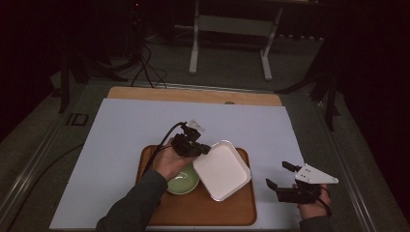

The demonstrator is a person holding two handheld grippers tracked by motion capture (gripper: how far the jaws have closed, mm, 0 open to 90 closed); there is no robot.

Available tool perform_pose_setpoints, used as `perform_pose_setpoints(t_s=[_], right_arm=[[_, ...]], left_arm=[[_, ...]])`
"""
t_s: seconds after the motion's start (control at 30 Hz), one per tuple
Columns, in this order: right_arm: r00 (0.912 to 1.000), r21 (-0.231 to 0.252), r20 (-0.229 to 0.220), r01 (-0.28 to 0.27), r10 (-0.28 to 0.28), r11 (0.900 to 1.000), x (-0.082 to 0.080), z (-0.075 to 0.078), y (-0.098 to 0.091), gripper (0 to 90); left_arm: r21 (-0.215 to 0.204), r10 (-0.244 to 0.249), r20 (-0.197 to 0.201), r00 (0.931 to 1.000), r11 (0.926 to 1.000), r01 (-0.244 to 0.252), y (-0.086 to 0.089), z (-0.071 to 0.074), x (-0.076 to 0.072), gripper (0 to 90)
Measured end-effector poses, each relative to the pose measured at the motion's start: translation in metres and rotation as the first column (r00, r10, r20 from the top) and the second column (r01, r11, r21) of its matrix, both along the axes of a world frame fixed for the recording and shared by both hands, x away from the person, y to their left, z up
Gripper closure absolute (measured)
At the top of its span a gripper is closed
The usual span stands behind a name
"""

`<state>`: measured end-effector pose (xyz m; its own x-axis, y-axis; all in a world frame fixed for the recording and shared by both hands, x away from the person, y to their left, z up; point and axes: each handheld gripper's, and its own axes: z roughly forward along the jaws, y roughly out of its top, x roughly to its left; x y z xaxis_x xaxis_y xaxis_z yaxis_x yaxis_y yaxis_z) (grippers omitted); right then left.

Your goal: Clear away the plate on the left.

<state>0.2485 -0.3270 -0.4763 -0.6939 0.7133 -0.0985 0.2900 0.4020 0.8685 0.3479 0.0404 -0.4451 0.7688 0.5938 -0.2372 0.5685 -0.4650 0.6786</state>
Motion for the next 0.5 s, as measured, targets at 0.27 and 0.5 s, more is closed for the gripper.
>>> perform_pose_setpoints(t_s=[0.27,0.5], right_arm=[[1.0,-0.004,-0.003,-0.002,0.002,1.0,0.0,0.0,0.001,14.4],[1.0,-0.002,0.002,0.0,0.0,1.0,0.0,0.0,0.0,14.4]], left_arm=[[0.029,-0.027,-0.024,0.9993,0.9992,0.028,-0.01,-0.006,-0.002,89.7],[0.058,-0.045,-0.047,0.9979,0.9972,0.048,-0.02,-0.011,-0.003,89.6]])
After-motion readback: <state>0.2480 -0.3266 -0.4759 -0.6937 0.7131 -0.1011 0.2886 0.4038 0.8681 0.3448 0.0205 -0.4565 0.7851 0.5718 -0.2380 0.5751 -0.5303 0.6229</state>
